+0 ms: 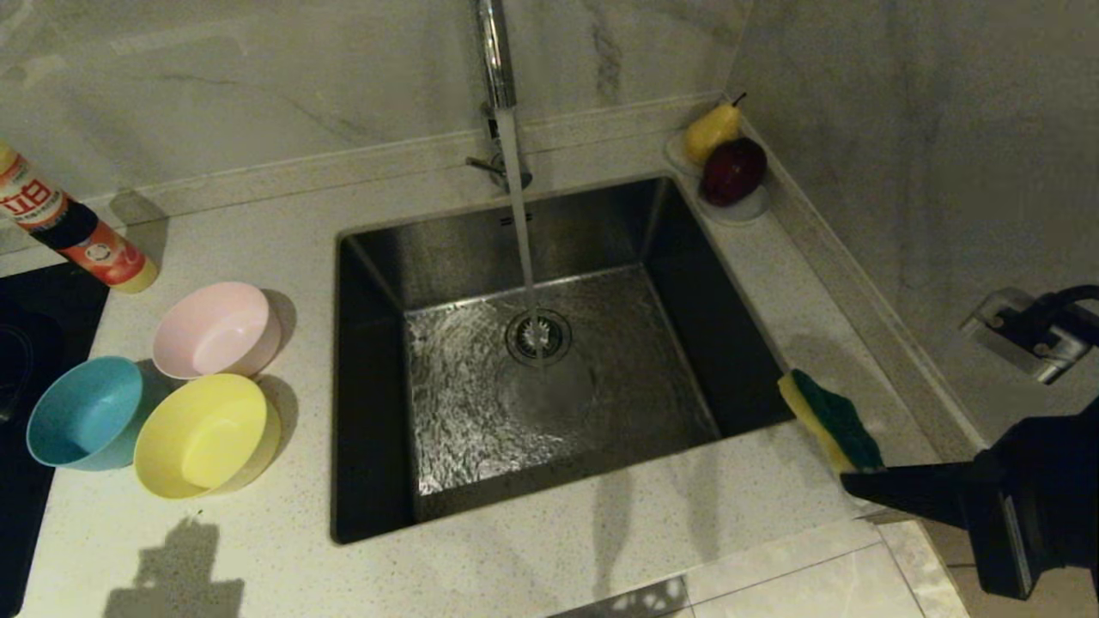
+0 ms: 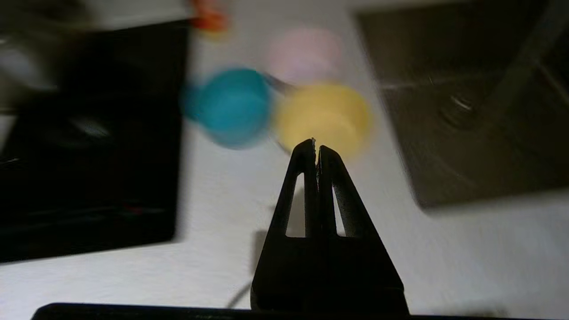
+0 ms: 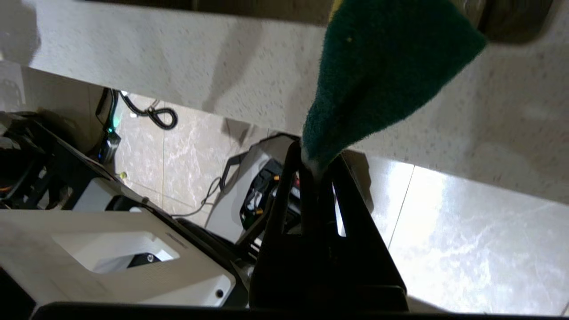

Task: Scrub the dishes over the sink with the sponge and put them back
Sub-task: Pick up a bowl and the sponge

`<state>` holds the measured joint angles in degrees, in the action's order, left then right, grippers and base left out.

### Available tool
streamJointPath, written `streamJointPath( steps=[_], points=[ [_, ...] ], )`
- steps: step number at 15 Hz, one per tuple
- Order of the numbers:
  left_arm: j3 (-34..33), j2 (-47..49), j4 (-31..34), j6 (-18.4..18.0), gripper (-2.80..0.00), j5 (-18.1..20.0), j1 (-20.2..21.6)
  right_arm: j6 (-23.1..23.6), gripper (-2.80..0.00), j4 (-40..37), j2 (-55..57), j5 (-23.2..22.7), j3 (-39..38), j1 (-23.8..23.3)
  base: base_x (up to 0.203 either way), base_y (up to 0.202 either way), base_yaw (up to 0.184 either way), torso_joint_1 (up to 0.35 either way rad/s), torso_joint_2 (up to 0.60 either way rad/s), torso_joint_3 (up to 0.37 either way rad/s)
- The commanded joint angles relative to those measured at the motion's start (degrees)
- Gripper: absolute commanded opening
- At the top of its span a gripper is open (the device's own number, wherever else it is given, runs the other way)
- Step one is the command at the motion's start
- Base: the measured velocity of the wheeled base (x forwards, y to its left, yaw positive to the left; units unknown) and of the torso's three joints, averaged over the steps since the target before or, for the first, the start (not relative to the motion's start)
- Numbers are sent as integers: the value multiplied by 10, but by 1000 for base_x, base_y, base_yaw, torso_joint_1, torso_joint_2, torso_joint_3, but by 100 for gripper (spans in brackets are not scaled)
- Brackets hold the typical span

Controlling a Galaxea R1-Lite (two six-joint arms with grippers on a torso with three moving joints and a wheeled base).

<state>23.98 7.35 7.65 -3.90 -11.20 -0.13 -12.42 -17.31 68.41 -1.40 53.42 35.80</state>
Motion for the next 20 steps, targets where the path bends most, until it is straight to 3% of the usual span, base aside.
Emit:
streamJointPath(
  steps=[1,3,6,8,11,15,20],
  points=[
    [108,141,18,0,-280,-88,-1,1,-280,-1,-7,-3,4,0,0,0,0,0,0,0],
    [165,242,27,-1,-280,-133,-1,0,-280,-1,-10,-4,3,0,0,0,0,0,0,0],
    [243,391,31,7,-280,-164,1,0,-280,-1,-3,-2,16,0,0,0,0,0,0,0],
    [298,490,36,33,-280,-178,9,-1,-280,-2,6,-2,24,0,0,0,0,0,0,0],
    [369,622,44,82,-280,-173,59,-1,-280,-2,10,-3,19,0,0,0,0,0,0,0],
    [421,726,49,164,-280,-45,169,-3,-280,-2,12,-5,15,-6,0,0,0,0,0,0],
    [437,763,91,235,-280,142,290,-4,-280,-1,27,-8,12,-7,0,0,0,0,0,0]
  ],
)
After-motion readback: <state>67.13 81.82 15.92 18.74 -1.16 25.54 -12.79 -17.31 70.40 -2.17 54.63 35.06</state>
